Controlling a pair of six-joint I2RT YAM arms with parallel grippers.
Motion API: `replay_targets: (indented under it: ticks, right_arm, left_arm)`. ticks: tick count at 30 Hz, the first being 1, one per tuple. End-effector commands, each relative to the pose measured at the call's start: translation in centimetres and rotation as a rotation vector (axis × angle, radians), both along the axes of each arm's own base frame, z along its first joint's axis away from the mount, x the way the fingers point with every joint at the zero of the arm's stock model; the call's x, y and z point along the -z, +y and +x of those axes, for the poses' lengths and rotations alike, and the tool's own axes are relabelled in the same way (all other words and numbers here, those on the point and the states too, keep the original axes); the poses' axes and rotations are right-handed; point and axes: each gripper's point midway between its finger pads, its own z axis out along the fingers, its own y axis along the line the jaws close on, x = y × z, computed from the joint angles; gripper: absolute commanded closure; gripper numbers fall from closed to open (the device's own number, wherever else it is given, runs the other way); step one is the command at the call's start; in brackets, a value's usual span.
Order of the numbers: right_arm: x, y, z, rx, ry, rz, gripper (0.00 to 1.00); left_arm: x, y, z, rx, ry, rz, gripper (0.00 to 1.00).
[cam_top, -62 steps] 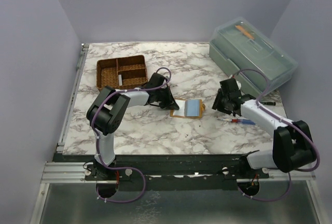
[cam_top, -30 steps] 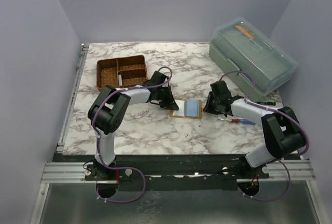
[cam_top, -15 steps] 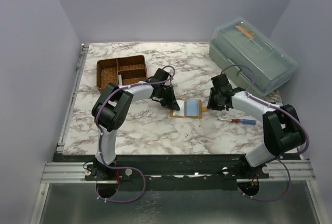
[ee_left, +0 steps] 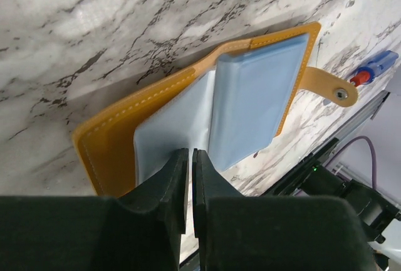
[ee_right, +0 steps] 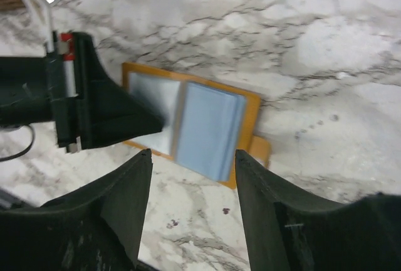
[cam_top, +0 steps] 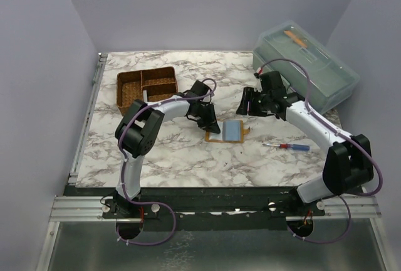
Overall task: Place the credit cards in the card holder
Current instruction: Open the card holder at the center of the board.
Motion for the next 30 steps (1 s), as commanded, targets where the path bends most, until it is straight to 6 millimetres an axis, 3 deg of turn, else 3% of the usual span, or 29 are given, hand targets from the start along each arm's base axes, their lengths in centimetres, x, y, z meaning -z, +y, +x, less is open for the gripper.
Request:
replay_targets:
  ticks: [1,5,7,11,15,20,26,30]
  right_arm:
    - [1.3,3.6,-2.0,-0.191,0.128,0.132,0.43]
    - [1.6,5.5,-2.1,-0.229,0.141,0.249,0.53]
    - [1.7,6.7,-2.7,-0.291,0.160,0.340,0.62]
    - [2.7,7.2,-3.4,-0.356,0.175,0.505,0.72]
    - [4.4,5.7,-4.1,-0.355,0.193,0.636,0.74]
    - [7.9,1.9,-4.5,-0.193,0.282,0.750,0.76]
    - [11.6,0.3,-4.6,-0.064,0.344,0.637,0.76]
    - [13.1,-1.1,-4.2,0.014,0.370,0.511,0.76]
  left_arm:
    - [-0.2,-0.4,0.1,0.012,0.003,0.004,0.85]
    - [0.0,0.1,0.5,0.000,-0.018,0.029,0.82]
    - [0.6,0.5,0.6,-0.004,-0.005,0.033,0.83]
    - [2.1,1.3,0.6,-0.009,0.023,0.052,0.88]
    - [3.0,1.8,0.3,-0.001,0.028,0.063,0.90]
    - [4.0,2.9,0.1,-0.016,0.041,0.073,0.91]
    - [5.1,4.4,-0.1,-0.045,0.069,0.085,0.88]
    - [3.1,4.0,-0.5,-0.030,0.051,0.038,0.78]
